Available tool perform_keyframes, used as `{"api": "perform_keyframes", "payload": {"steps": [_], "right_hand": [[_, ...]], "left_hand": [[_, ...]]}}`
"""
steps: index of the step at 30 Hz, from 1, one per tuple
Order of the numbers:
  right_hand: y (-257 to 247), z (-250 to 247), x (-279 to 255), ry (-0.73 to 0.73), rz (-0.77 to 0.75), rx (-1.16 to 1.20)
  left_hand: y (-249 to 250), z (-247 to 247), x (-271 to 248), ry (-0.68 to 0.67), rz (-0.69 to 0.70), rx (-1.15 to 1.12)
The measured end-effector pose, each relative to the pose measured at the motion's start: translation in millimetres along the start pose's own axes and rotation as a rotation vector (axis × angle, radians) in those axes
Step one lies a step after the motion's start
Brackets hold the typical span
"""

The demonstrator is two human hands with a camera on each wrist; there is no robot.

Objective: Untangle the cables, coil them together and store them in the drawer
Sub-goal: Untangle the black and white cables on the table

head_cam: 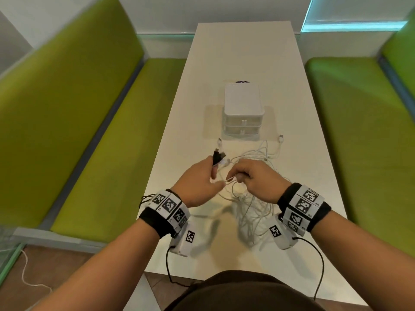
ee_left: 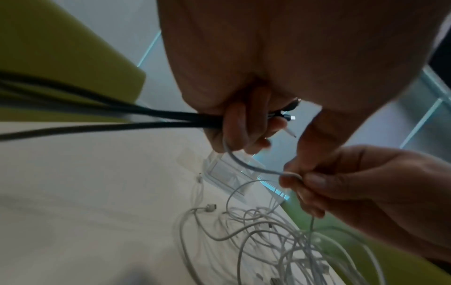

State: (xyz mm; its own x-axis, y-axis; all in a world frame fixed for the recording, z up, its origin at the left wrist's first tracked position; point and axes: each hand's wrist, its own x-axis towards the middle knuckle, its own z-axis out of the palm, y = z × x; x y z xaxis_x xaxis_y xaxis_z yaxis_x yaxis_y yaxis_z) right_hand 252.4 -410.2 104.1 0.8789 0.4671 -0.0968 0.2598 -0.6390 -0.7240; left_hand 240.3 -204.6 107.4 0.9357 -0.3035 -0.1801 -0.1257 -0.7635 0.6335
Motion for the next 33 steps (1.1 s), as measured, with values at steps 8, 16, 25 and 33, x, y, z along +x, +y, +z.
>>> {"api": "perform_keyframes", "payload": {"steps": [8,16,25,33], "right_hand": [[11,0,-4,0.197,0.193,0.140],[18,-1,-2,0.061,0.210,-0.036],[3,1,-2,-0.048,0.192,-0.281],[10,-14,-12,0.013,0.249,-0.136]], "left_hand": [[-4,-19,2,0.183,-0.009,-0.168],[-21,-11,0,0.260,-0.150,0.396],[14,25,-2,0.063,0.215,0.538],[-10,-12,3,0.196,-0.020,-0.334]]}}
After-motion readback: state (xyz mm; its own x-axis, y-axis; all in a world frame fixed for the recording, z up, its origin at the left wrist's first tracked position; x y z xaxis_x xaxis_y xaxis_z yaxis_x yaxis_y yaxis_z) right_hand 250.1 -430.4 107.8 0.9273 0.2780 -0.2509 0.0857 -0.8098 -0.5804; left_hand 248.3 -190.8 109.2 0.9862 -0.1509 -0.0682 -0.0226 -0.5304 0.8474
